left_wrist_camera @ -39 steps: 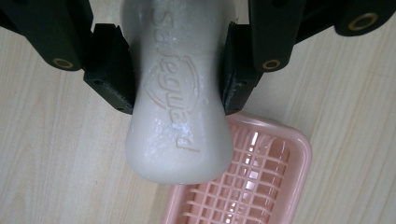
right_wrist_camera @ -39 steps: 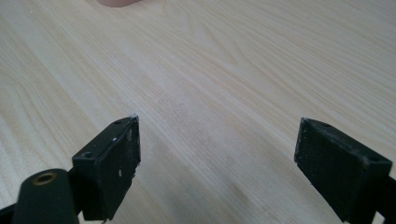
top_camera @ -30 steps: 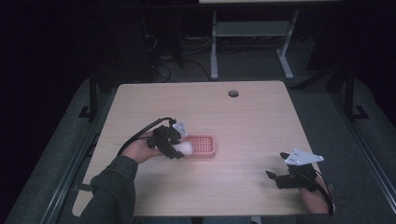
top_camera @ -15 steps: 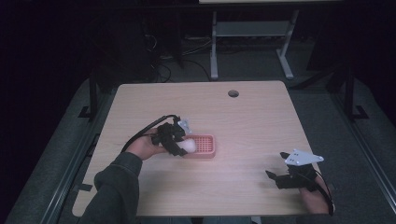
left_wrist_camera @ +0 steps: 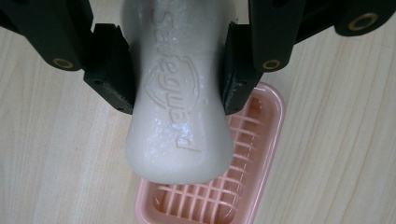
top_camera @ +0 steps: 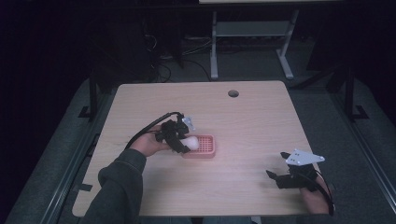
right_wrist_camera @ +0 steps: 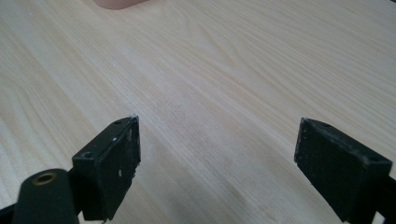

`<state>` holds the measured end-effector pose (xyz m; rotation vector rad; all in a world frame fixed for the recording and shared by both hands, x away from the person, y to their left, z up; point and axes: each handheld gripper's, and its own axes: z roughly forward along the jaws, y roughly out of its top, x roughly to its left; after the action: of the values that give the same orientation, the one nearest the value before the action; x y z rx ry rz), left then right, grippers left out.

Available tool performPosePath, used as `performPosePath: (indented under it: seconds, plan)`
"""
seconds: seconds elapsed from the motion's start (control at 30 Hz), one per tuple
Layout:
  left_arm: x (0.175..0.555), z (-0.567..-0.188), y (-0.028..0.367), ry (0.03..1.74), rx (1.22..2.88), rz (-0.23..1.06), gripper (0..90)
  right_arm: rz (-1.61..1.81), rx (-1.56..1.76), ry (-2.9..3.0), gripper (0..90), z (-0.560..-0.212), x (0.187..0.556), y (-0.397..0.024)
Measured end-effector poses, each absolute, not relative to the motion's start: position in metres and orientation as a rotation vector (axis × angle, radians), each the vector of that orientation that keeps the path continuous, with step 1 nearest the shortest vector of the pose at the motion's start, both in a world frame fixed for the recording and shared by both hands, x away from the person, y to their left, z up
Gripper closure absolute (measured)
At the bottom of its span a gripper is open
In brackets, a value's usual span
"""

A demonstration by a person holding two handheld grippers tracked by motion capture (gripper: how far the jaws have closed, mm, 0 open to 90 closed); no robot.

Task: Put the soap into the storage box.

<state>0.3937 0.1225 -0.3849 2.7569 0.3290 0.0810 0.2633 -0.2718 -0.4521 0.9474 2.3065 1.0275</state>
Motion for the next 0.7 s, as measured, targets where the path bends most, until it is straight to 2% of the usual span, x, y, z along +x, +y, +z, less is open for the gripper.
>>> performPosePath:
  seconds: [0.7]
  plan:
    - [0.406,-0.392,0.113,0.336,2.749,0.063,49.1,1.038,0.955,2.307,13.8,-0.453,0.263,-0.272]
